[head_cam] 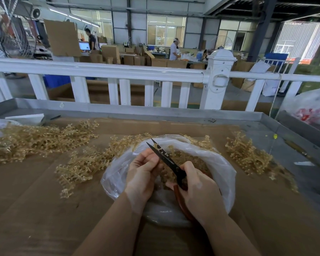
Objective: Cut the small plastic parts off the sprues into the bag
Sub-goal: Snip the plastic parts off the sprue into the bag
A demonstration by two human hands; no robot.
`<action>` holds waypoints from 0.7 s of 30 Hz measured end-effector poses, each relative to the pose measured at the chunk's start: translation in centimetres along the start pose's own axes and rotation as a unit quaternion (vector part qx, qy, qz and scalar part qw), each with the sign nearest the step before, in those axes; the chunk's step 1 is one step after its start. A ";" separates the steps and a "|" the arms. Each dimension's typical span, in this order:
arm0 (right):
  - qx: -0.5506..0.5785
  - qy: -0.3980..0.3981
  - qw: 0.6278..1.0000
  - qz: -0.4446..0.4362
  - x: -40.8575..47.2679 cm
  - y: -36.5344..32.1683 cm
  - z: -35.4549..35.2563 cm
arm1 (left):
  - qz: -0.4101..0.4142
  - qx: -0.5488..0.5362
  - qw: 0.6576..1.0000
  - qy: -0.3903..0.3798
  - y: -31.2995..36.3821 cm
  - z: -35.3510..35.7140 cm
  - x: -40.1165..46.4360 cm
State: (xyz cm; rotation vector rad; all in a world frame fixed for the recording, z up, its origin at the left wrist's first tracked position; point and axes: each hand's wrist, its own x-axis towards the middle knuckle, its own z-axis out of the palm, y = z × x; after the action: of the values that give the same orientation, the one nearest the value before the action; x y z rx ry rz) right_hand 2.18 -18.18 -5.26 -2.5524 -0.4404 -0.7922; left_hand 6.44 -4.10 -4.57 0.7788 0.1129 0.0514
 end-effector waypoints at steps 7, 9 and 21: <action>-0.002 -0.005 1.000 0.002 -0.1 0.1 0.1 | -0.004 0.017 1.000 -0.017 -0.1 0.0 -0.1; -0.007 -0.010 1.000 -0.001 -0.1 0.1 0.1 | -0.011 0.014 1.000 -0.021 0.0 -0.1 -0.1; -0.043 -0.048 0.998 -0.006 0.3 0.0 0.0 | -0.030 -0.010 0.999 -0.009 0.0 -0.1 0.1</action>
State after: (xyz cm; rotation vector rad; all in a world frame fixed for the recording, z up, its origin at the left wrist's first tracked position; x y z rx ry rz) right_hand 2.42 -18.09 -5.11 -2.6790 -0.4610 -0.7096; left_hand 6.51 -4.05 -4.69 0.7563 0.1178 -0.0107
